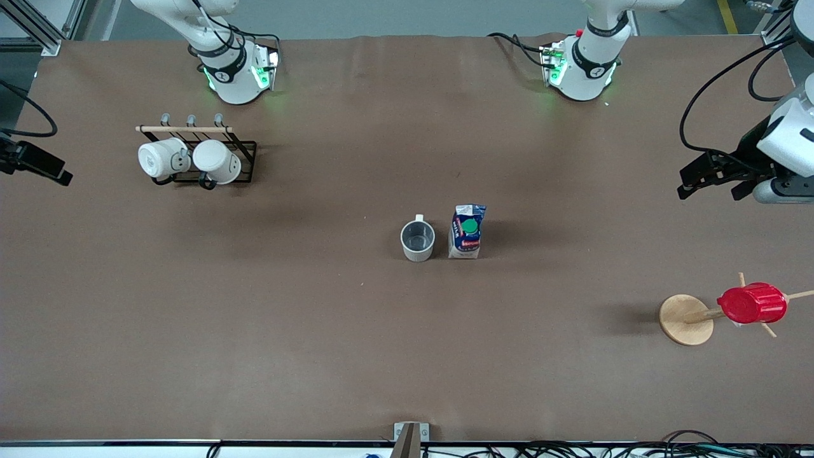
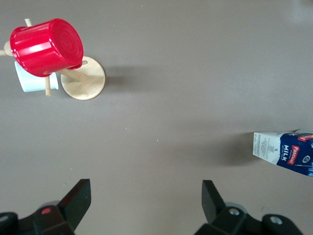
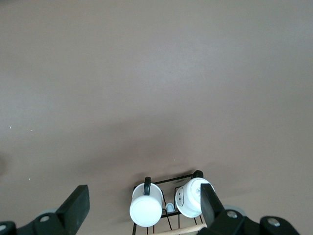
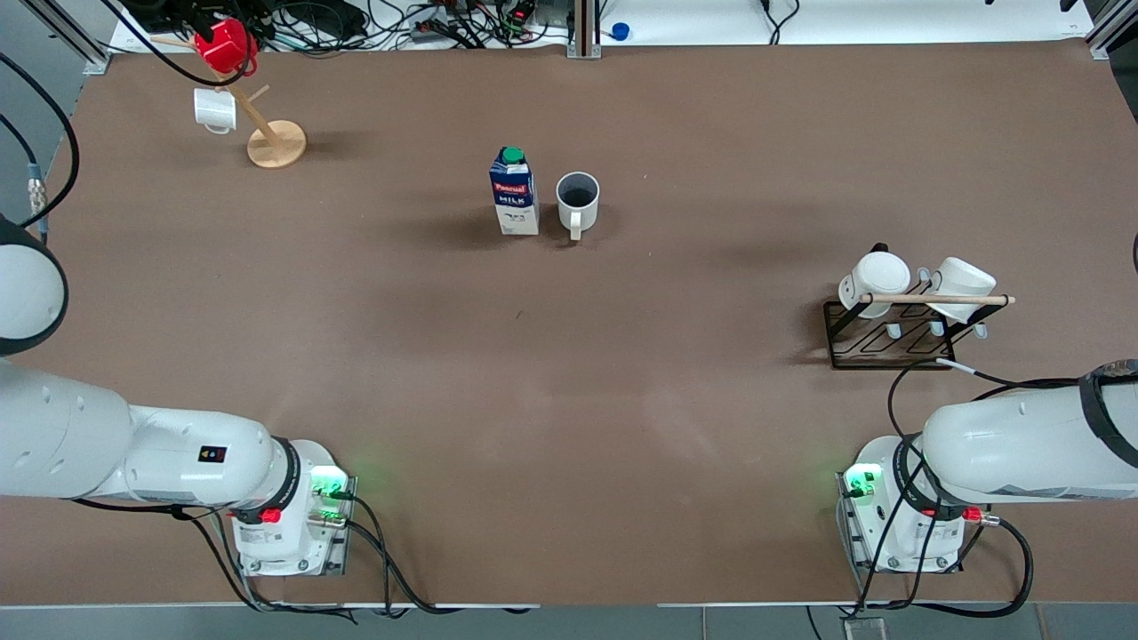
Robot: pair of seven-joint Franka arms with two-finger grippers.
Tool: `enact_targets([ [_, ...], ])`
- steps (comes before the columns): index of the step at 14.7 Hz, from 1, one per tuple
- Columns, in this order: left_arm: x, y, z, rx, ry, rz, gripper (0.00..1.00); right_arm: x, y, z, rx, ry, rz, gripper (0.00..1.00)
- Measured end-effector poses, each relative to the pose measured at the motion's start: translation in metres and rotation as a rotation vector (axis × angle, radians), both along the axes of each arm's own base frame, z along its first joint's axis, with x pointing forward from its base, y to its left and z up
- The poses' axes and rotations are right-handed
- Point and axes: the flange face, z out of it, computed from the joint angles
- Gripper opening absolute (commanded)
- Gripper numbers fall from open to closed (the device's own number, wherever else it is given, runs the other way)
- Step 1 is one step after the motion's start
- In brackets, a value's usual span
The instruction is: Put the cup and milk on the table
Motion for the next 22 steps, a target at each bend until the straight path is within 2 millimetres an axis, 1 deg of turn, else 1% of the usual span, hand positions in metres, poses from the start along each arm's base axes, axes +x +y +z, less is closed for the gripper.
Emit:
enact_targets([
  [3, -0.005, 0.001, 0.014, 0.001, 0.028, -0.002, 1.0, 0.0, 0.0, 0.0, 0.0, 0.001, 0.001, 1.0],
  [5, -0.008, 0.001, 0.02, 0.001, 0.032, -0.002, 1.0, 0.0, 0.0, 0.0, 0.0, 0.001, 0.002, 1.0],
  [11, -0.011, 0.002, 0.021, 0.016, 0.043, 0.0, 0.99, 0.0, 0.001, 0.0, 0.0, 0.005, 0.002, 1.0],
  [16, -0.012, -0.015, 0.019, 0.048, 0.046, 0.007, 0.99, -0.001, 0.0, -0.001, 0.001, 0.01, 0.001, 1.0],
  [22, -0.012, -0.013, 0.019, 0.047, 0.048, 0.018, 0.99, -0.001, 0.0, -0.001, 0.001, 0.01, 0.001, 1.0],
])
